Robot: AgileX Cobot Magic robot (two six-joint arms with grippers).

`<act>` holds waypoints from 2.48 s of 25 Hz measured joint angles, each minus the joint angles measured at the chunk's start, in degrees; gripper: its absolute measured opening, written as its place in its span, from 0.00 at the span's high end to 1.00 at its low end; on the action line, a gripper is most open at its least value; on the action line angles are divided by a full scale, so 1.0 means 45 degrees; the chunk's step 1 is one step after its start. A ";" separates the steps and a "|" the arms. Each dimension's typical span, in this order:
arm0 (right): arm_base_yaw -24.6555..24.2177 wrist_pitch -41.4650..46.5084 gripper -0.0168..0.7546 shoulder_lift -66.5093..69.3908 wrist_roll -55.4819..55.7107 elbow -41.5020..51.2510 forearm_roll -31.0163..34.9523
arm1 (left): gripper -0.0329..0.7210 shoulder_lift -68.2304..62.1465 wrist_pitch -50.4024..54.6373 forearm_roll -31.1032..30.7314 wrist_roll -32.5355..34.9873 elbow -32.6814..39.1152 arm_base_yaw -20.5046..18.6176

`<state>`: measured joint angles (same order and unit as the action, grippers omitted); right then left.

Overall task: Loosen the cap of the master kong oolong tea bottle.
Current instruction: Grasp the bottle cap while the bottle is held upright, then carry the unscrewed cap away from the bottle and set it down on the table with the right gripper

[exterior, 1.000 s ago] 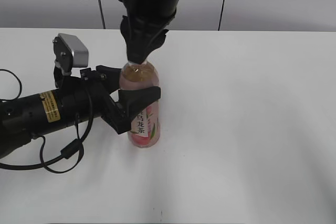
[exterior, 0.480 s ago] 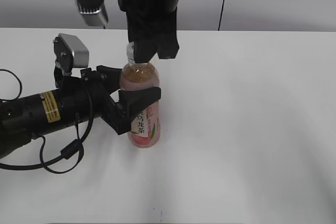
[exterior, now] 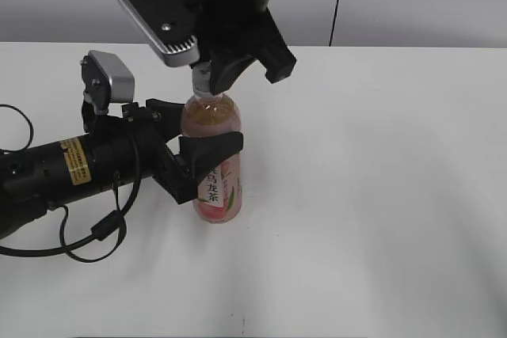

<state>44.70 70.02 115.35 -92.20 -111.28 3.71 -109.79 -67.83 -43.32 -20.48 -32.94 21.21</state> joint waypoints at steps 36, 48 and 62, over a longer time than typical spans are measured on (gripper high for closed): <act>-0.0028 -0.0022 0.62 -0.0084 -0.7639 -0.0066 0.0426 | 0.34 0.0000 -0.0035 -0.0065 0.0033 0.0000 0.0000; -0.0028 0.0014 0.63 -0.0129 -0.7784 -0.1169 0.0506 | 0.34 0.0000 -0.0011 -0.0022 -0.0045 0.0000 0.0000; -0.1986 0.0013 0.63 -0.0573 0.0693 -0.1190 -0.1485 | 0.34 0.0000 -0.0011 -0.0022 -0.0045 0.0000 0.0000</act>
<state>35.76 70.07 112.77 -89.08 -116.64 -2.97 -109.79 -67.89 -43.42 -20.69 -32.94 21.21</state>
